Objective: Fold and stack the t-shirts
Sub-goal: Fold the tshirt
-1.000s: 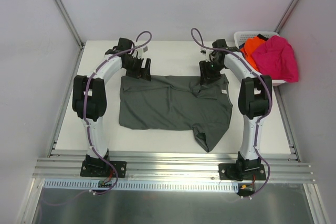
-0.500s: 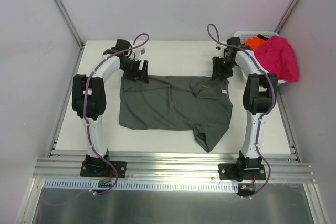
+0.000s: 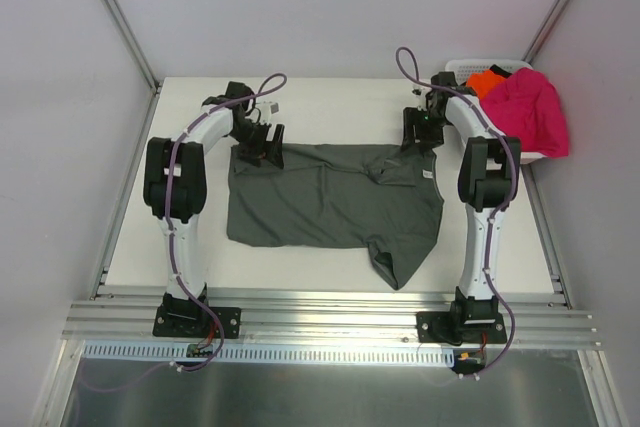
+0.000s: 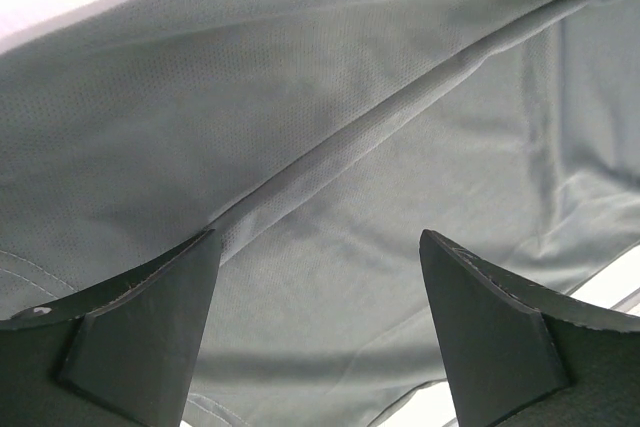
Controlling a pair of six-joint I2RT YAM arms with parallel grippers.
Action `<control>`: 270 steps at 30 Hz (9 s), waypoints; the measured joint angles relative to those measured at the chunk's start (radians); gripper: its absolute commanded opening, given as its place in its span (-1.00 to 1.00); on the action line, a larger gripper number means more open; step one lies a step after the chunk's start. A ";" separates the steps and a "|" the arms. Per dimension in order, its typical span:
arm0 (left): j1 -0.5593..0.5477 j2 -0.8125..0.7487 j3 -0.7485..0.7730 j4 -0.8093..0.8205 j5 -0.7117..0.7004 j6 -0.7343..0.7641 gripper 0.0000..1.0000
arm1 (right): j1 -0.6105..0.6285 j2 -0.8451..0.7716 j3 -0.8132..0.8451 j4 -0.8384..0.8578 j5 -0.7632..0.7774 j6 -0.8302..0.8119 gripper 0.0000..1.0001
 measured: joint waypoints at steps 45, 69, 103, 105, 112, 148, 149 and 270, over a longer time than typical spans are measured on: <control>0.114 -0.053 0.223 -0.282 -0.098 0.028 0.02 | 0.010 -0.214 -0.013 0.047 0.008 0.106 0.35; 0.127 -0.053 0.169 -0.336 -0.069 0.028 0.06 | 0.179 -0.221 -0.256 0.014 -0.127 0.163 -0.27; 0.140 0.045 0.127 -0.360 -0.036 0.012 0.06 | 0.179 -0.218 -0.240 0.024 -0.108 0.124 -0.13; 0.140 0.049 0.129 -0.361 -0.043 0.011 0.06 | 0.179 -0.216 -0.240 0.025 -0.108 0.121 -0.24; 0.146 0.049 0.133 -0.360 -0.059 0.009 0.05 | 0.179 -0.179 -0.239 0.026 -0.109 0.119 -0.25; 0.152 0.132 0.215 -0.350 -0.083 0.002 -0.13 | 0.179 -0.152 -0.213 0.028 -0.112 0.101 -0.99; 0.156 0.132 0.216 -0.349 -0.088 0.001 -0.14 | 0.179 -0.153 -0.213 0.029 -0.112 0.101 -0.99; 0.123 0.184 0.472 -0.325 -0.182 0.035 0.98 | 0.137 -0.143 -0.224 0.011 -0.044 0.069 -0.14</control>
